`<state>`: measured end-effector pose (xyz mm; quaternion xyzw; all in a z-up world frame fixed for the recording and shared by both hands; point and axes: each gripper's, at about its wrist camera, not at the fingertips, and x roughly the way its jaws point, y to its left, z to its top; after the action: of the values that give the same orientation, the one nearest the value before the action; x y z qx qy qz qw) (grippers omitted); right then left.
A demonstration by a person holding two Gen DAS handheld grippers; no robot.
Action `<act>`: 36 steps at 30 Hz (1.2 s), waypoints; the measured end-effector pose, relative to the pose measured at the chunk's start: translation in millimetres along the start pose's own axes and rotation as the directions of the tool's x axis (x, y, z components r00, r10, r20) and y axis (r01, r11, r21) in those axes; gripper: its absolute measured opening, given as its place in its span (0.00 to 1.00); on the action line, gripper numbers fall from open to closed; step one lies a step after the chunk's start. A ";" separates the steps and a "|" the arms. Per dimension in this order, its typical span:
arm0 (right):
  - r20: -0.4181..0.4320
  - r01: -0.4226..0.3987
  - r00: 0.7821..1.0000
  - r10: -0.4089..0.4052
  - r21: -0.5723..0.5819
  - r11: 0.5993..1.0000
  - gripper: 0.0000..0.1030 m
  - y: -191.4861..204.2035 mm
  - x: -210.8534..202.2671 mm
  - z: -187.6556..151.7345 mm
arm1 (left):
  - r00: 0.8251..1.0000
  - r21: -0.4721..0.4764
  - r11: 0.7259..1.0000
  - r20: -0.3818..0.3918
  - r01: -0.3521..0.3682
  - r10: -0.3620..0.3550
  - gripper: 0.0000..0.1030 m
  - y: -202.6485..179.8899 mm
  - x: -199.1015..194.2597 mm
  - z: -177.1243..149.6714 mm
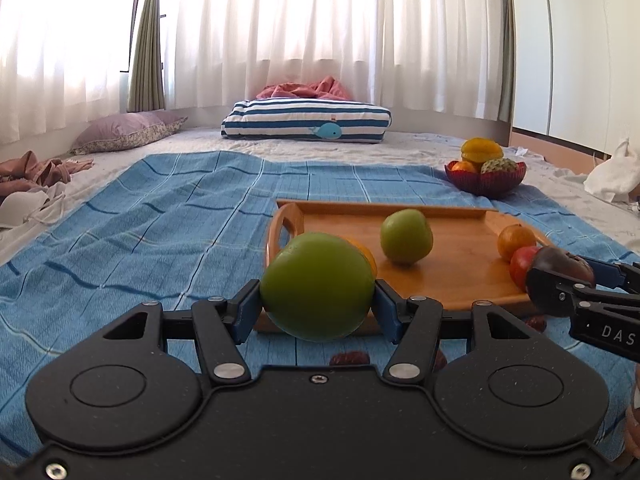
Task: Organize fruits
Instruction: 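Carry the apple to the tray with left tool while right tool carries the fruit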
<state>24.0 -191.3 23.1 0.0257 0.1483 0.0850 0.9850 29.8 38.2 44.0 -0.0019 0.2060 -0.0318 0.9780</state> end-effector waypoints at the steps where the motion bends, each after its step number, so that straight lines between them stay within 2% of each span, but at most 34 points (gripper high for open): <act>1: 0.004 0.004 1.000 -0.004 0.007 1.000 0.66 -2.7 0.4 2.9 | 1.000 0.003 1.000 0.001 0.004 -0.004 0.55 0.1 1.7 3.8; 14: 0.010 0.048 0.999 -0.050 0.141 0.989 0.66 -56.2 27.7 53.6 | 0.998 0.005 0.999 0.037 0.041 -0.041 0.55 3.6 32.3 57.8; 18: -0.024 0.058 0.998 -0.054 0.201 0.978 0.65 -74.8 45.2 64.5 | 0.998 -0.012 0.998 0.024 0.058 -0.058 0.55 3.2 47.0 70.7; 25: -0.102 0.085 0.993 -0.066 0.195 0.977 0.65 -94.8 80.4 79.0 | 0.996 -0.023 0.996 -0.024 0.084 -0.085 0.55 2.3 74.3 81.5; 36: -0.265 0.117 0.962 -0.067 0.180 0.977 0.65 -112.2 148.0 87.8 | 0.986 -0.067 0.994 -0.141 0.086 -0.095 0.55 4.5 128.9 85.7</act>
<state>207.3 -278.0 55.9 0.1033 0.2832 0.0266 0.9531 182.4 33.7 70.4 -0.0388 0.2765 -0.0698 0.9577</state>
